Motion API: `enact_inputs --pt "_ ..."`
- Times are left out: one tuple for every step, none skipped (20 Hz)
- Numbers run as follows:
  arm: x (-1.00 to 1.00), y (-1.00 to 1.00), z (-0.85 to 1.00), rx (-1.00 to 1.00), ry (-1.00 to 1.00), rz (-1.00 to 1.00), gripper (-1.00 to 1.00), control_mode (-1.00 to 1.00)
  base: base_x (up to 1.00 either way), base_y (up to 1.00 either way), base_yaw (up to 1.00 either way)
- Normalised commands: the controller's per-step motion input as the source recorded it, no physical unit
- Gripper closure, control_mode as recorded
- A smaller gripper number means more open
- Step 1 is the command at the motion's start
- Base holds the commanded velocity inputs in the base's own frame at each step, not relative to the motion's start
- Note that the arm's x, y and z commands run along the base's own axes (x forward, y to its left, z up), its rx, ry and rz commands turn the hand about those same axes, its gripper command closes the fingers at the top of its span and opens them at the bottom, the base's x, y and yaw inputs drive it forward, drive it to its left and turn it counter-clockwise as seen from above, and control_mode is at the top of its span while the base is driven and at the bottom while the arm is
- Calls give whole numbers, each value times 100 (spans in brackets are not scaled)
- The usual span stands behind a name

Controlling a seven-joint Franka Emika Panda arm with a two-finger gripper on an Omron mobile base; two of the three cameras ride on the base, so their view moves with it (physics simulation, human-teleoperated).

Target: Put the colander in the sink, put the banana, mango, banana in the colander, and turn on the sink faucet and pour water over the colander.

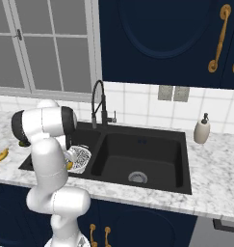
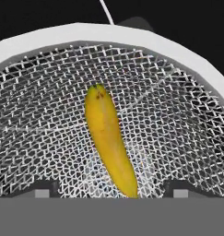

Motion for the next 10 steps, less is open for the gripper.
enact_inputs --pt "-24 -5 49 0 -4 -4 -100 -100 0 0 0" --pt "-28 0 64 0 -4 -4 -100 -100 0 0 0" --pt "-36 0 87 0 -5 -3 -100 -100 0 0 0" --pt "-36 0 100 0 -6 -3 -100 -100 0 0 0" --pt "-34 0 100 0 -7 -1 -100 -100 0 0 0" --pt "-34 0 100 0 -7 -1 -100 -100 0 0 0" --pt "-41 0 100 1 -4 -1 -100 -100 0 0 0" --pt "-43 0 100 1 -3 0 -100 -100 0 0 0" --pt "-44 0 100 2 0 -1 -100 -100 0 0 0" --pt "-40 0 100 9 0 0 -100 -100 0 0 0"
